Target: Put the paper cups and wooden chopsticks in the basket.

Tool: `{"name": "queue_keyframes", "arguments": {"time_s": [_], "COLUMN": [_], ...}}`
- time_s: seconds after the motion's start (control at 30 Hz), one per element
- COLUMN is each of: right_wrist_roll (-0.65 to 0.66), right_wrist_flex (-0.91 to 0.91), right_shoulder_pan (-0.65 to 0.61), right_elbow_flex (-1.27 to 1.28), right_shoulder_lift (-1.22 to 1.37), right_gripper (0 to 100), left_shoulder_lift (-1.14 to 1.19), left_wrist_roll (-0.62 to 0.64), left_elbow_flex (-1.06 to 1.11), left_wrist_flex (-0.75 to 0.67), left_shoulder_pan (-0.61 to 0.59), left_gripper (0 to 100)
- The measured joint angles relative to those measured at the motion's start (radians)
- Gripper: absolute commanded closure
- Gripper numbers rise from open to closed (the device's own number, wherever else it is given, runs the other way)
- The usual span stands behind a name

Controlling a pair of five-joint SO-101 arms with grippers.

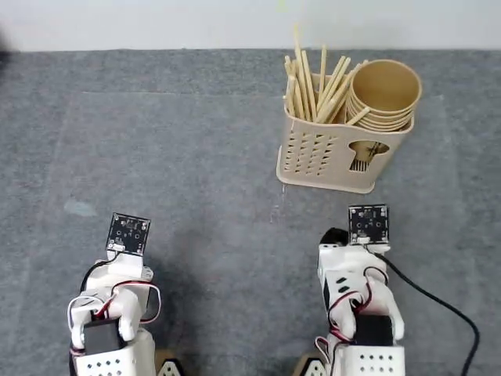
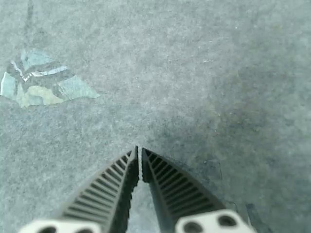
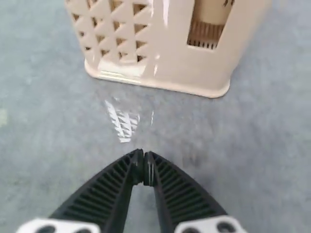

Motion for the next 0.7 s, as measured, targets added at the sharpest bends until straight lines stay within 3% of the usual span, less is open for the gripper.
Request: {"name": "queue_keyframes", "arguments": {"time_s": [0.43,0.7], "right_wrist_roll": [0.0,0.0], "right_wrist_flex": [0.265,0.307], "right_shoulder_pan": [0.005,0.005], "right_elbow_flex": [0.0,0.0], "right_shoulder_lift": [-0.009,-0.009], "right_gripper": [99.0,98.9], "left_shoulder_lift": [0.0,0.0], "left_wrist_roll": [0.0,0.0], "left_elbow_flex": [0.0,0.0], "left_wrist_flex": [0.0,0.0], "left_shoulder_pan": [0.0,0.0], "left_gripper": [98,98]}}
